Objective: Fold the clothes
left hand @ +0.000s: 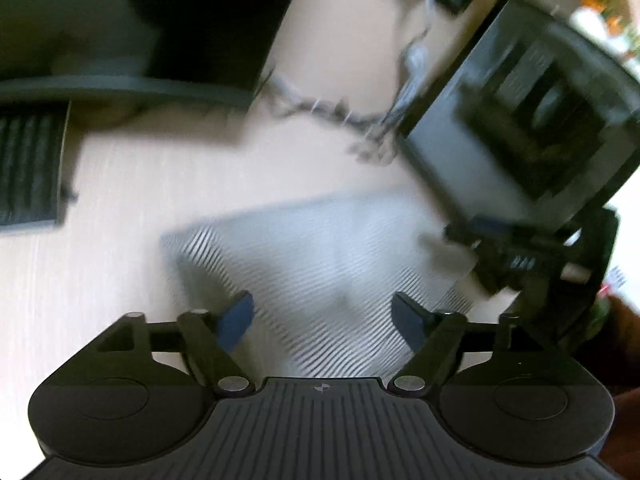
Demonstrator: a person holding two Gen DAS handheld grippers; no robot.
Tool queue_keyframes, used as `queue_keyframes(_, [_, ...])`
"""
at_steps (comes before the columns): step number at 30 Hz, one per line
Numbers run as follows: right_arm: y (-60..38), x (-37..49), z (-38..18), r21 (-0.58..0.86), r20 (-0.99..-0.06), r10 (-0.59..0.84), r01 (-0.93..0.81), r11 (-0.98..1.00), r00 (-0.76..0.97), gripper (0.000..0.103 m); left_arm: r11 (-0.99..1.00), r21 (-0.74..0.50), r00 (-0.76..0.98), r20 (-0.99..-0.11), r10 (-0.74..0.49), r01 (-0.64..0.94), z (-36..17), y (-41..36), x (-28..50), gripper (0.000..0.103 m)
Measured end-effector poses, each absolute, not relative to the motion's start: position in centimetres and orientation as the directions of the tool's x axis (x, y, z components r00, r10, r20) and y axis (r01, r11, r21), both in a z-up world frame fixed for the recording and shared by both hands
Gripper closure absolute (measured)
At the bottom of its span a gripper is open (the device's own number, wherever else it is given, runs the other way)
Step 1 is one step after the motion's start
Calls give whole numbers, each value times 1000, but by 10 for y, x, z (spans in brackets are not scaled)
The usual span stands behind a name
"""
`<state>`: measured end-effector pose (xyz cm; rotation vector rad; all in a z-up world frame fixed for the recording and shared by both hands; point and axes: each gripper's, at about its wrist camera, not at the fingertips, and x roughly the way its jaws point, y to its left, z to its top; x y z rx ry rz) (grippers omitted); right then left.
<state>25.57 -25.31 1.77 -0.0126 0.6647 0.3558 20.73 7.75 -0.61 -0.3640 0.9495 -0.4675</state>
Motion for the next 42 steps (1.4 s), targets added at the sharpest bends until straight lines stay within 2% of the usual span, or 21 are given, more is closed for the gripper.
queue_keyframes(3, [-248, 258, 18, 241, -560, 403, -323, 915, 723, 0, 802, -546, 508, -634, -583, 240, -2, 76, 212, 10])
queue_keyframes(5, [-243, 264, 5, 359, -561, 462, -302, 883, 687, 0, 776, -580, 510, -602, -614, 249, -1, 75, 215, 9])
queue_keyframes(7, [-240, 271, -18, 437, -597, 482, -243, 866, 641, 0, 783, -597, 453, -657, -602, 175, -28, 70, 225, 9])
queue_keyframes(8, [-237, 271, -28, 423, -616, 449, -210, 882, 647, 0, 788, -600, 435, -679, -591, 136, -40, 72, 228, 9])
queue_keyframes(9, [-235, 269, -34, 401, -621, 422, -194, 895, 661, 0, 774, -618, 452, -656, -605, 140, -45, 75, 229, 5])
queue_keyframes(13, [-220, 259, -32, 321, -670, 334, -147, 935, 662, 0, 737, -668, 464, -622, -631, 107, -47, 84, 241, 5])
queue_keyframes(19, [-192, 238, -33, 214, -729, 193, -49, 976, 657, 0, 771, -620, 514, -619, -594, 144, -47, 86, 270, 5])
queue_keyframes(22, [-174, 227, -34, 143, -762, 162, -80, 986, 627, 0, 798, -589, 542, -631, -554, 129, -43, 89, 281, 5])
queue_keyframes(29, [-190, 216, -17, 119, -743, 259, -259, 959, 617, 0, 861, -507, 600, -681, -419, 25, -33, 79, 267, 4])
queue_keyframes(32, [-217, 213, -1, 112, -702, 292, -304, 946, 649, 0, 858, -514, 623, -670, -404, 4, -23, 65, 243, 4])
queue_keyframes(36, [-250, 219, 10, 34, -632, 238, -281, 959, 738, 0, 816, -578, 633, -641, -433, -28, -34, 37, 223, 1])
queue_keyframes(39, [-262, 233, -2, 48, -609, 299, -343, 938, 735, 0, 819, -568, 659, -649, -380, -87, -45, 22, 221, 0])
queue_keyframes(42, [-263, 246, -25, 74, -651, 349, -401, 913, 674, 0, 822, -546, 675, -670, -310, -163, -48, 13, 223, 0])
